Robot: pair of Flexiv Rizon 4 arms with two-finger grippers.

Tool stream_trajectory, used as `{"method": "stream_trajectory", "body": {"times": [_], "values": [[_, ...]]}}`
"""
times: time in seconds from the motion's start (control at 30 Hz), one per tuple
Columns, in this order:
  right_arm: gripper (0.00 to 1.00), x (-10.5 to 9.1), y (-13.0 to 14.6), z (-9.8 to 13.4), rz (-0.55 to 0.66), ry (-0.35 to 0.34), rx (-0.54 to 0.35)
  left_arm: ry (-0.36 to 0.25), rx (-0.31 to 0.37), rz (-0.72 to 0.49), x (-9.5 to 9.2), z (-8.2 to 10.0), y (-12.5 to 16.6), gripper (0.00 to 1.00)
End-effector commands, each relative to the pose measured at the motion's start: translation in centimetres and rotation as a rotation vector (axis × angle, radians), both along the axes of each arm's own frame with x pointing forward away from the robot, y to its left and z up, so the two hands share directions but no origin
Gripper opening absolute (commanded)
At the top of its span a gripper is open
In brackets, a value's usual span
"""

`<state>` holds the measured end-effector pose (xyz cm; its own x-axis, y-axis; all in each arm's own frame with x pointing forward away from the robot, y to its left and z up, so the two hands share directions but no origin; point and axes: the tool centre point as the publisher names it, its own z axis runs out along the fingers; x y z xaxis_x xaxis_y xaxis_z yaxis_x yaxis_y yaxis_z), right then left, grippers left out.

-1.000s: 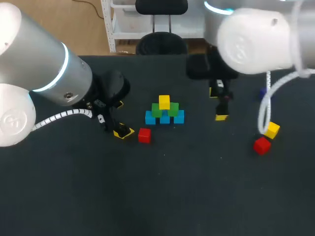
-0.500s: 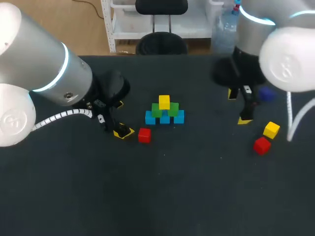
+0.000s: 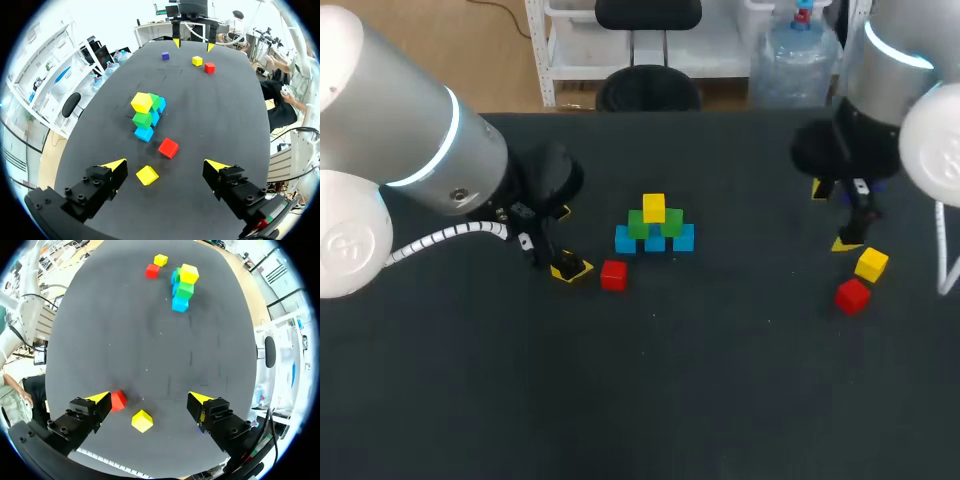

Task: Place the blue cubes, place green cubes on the blue cubes, place the yellow cubes on the green cubes, then place the red cubes on the yellow cubes, and place purple cube on the red cubes.

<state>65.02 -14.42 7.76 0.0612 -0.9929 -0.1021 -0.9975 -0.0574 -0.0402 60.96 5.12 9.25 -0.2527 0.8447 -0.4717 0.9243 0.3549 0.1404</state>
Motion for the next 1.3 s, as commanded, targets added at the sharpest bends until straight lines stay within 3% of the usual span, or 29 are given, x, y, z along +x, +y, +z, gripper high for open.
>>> {"method": "stream_trajectory", "body": {"times": [0.03,0.5,1.3], "values": [[1.0,0.3,-1.4,0.1,-0.066,-0.013,-0.006,0.001,0.003,0.001,0.1,0.0,-0.1,1.0],[1.0,-2.6,-2.8,-1.5,-0.442,-0.081,-0.17,0.001,0.003,0.001,0.1,0.0,-0.1,1.0],[1.0,-2.8,-7.5,-4.9,-0.619,-0.006,-0.058,0.001,0.003,0.001,0.1,0.0,-0.1,1.0]]}}
